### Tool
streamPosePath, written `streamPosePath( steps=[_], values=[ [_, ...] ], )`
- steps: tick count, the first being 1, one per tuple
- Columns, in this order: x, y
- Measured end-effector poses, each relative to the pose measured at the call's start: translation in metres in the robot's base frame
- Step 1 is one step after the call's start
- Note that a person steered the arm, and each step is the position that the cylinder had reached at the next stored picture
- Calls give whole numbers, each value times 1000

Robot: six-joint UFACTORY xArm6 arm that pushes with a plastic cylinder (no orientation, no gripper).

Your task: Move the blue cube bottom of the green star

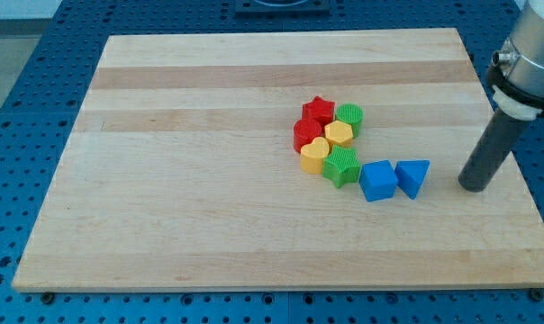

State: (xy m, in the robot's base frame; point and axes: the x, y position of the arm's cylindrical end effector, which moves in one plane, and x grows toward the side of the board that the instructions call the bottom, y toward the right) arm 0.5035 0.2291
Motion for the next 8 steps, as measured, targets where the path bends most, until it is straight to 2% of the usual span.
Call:
streamPosePath(
  steps=[8],
  values=[
    [2,-77]
  ],
)
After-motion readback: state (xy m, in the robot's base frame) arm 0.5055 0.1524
